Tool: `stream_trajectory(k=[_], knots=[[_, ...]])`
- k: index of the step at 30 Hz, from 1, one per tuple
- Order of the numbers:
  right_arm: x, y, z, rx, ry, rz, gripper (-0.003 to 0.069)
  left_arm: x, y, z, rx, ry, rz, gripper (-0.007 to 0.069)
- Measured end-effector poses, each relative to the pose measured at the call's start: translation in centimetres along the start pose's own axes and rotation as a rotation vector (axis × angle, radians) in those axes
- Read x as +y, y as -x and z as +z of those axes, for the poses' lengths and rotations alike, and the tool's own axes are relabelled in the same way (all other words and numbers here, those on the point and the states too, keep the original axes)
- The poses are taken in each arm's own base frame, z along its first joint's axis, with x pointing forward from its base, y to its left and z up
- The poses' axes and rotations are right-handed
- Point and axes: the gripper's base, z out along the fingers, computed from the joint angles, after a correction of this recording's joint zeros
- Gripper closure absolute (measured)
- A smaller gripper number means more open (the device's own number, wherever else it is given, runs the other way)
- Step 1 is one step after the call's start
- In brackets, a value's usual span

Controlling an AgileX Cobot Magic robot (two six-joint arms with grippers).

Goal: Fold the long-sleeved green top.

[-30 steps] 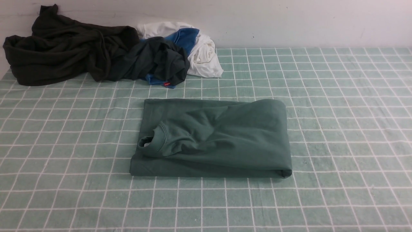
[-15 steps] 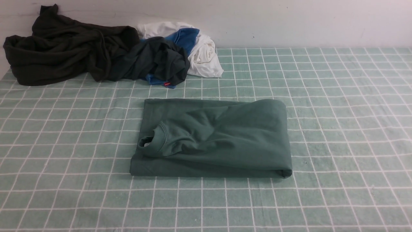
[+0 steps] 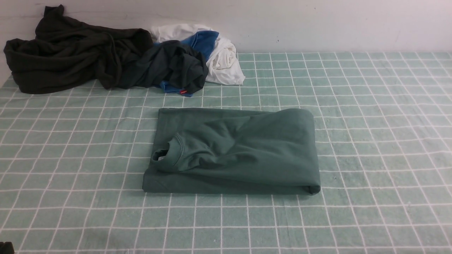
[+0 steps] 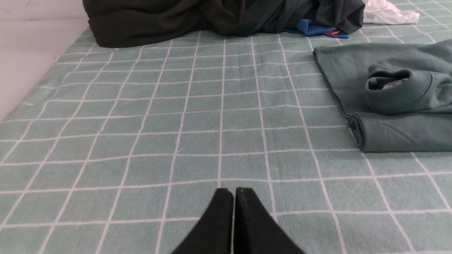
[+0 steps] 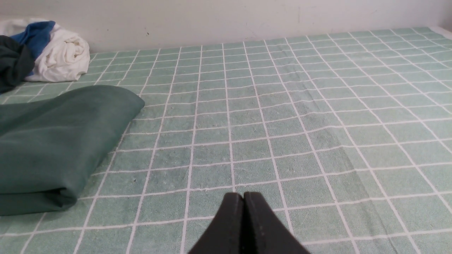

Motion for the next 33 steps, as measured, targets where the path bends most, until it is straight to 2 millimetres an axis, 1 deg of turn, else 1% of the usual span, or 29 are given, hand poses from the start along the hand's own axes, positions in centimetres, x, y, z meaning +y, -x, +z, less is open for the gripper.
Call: stream_trajectory(k=[33], knots=[[0.0,0.03,-0.01,-0.001,0.0,0.0,0.0672,-0.01,0.0,-0.01,0.002,-0.001,0.009,0.0628]])
